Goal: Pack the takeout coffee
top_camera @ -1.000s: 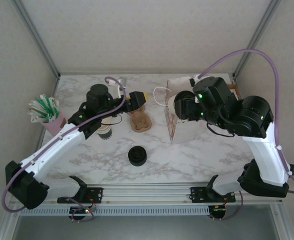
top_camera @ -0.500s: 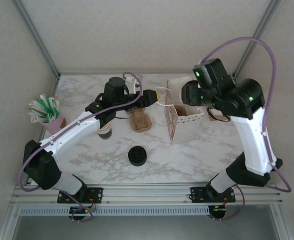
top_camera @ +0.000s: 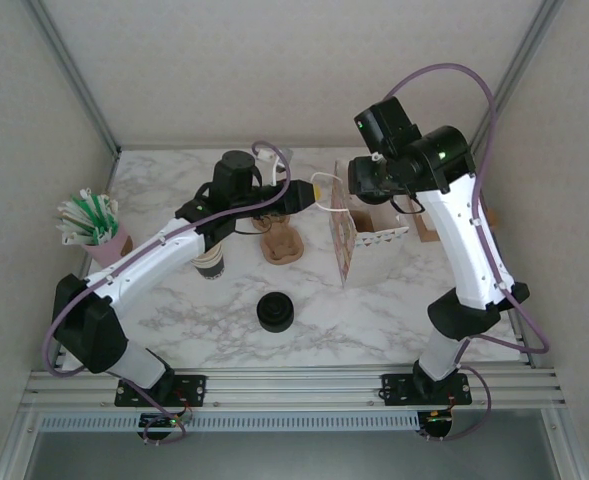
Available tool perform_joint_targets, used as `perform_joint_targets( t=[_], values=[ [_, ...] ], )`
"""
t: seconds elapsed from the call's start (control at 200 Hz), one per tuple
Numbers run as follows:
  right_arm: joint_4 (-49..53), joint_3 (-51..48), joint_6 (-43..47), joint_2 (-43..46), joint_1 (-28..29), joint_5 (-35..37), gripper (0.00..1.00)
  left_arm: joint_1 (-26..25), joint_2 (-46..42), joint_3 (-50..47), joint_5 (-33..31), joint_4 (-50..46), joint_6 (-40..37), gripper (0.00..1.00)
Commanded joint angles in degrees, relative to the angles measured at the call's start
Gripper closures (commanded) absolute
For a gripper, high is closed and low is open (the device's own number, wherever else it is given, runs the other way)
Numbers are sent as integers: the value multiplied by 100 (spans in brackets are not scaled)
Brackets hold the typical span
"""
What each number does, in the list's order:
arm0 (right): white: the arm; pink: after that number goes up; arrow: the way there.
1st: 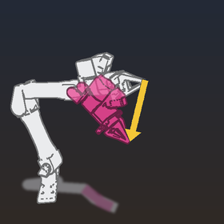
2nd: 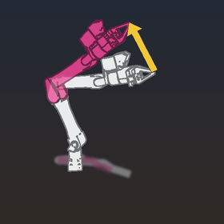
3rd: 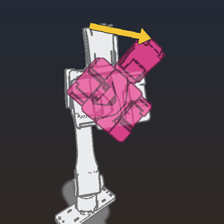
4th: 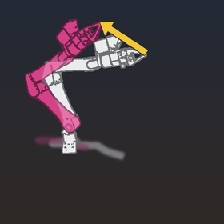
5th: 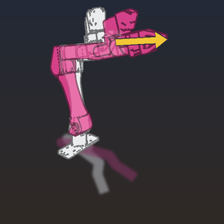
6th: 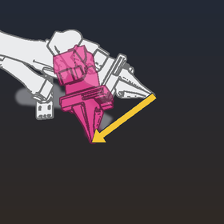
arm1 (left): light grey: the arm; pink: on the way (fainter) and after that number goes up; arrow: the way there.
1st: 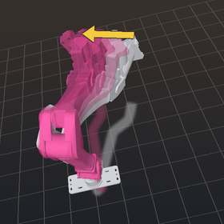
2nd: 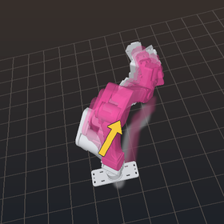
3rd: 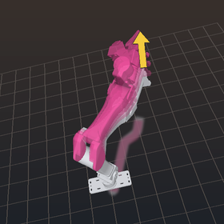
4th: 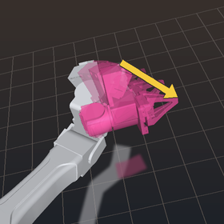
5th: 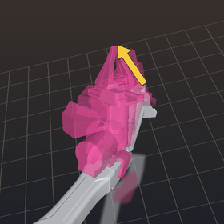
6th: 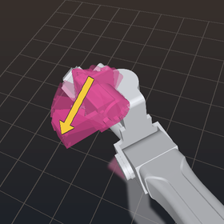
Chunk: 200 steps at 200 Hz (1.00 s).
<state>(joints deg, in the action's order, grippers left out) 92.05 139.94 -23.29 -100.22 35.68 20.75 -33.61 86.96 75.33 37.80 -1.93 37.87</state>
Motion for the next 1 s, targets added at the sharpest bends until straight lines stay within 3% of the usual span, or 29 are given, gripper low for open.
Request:
perform_joint_targets(
  t=[0.0,0.265,0.616,0.996],
  values=[
    [1098,-86,71,-31,-134,-96,35,3,57,184,144,-18,-146,71],
    [1095,-361,207,-289,-297,-229,34,20,114,158,157,-57,-209,82],
    [1070,-714,208,-565,-376,-151,34,47,163,157,176,-93,-245,86],
    [602,-1472,363,-472,-598,-531,33,65,225,140,179,-93,-245,88]
  ],
)
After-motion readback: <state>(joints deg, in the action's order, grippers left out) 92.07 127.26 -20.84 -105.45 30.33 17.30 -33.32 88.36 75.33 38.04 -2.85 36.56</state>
